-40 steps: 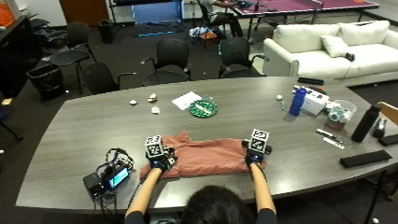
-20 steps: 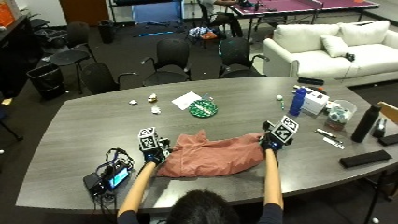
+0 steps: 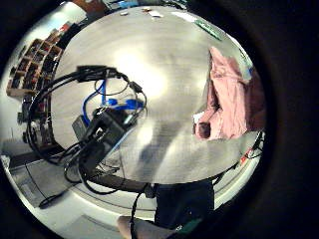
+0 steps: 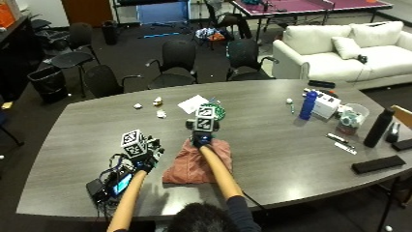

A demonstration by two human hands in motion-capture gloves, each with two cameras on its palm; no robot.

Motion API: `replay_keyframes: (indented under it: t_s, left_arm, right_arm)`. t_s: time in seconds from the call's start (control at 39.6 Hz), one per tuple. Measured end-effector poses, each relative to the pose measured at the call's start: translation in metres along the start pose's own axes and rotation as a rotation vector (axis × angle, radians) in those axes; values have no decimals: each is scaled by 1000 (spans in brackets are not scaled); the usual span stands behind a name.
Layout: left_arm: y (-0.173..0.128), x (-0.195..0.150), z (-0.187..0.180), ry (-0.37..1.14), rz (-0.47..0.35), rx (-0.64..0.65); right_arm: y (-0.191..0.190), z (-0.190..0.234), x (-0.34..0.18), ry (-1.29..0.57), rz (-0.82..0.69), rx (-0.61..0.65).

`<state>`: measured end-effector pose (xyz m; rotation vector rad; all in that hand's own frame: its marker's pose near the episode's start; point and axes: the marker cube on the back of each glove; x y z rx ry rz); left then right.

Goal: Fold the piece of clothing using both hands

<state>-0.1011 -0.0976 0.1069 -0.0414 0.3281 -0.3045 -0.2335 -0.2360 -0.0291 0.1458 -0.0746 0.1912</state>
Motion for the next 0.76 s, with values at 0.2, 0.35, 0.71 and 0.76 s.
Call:
replay_keyframes:
  t_s: [0.2, 0.35, 0.71, 0.76]
  left_arm:
    - [20, -22, -16, 35, 1, 92]
    - [26, -42, -22, 73, -34, 125]
    - [41, -56, -35, 64, -95, 180]
    - [45, -54, -39, 42, -93, 183]
  right_arm:
    - [60, 82, -131, 145, -172, -229]
    - [76, 99, -165, 73, -223, -260]
    - [35, 9, -134, -257, -306, -47]
    - [36, 1, -122, -227, -256, -89]
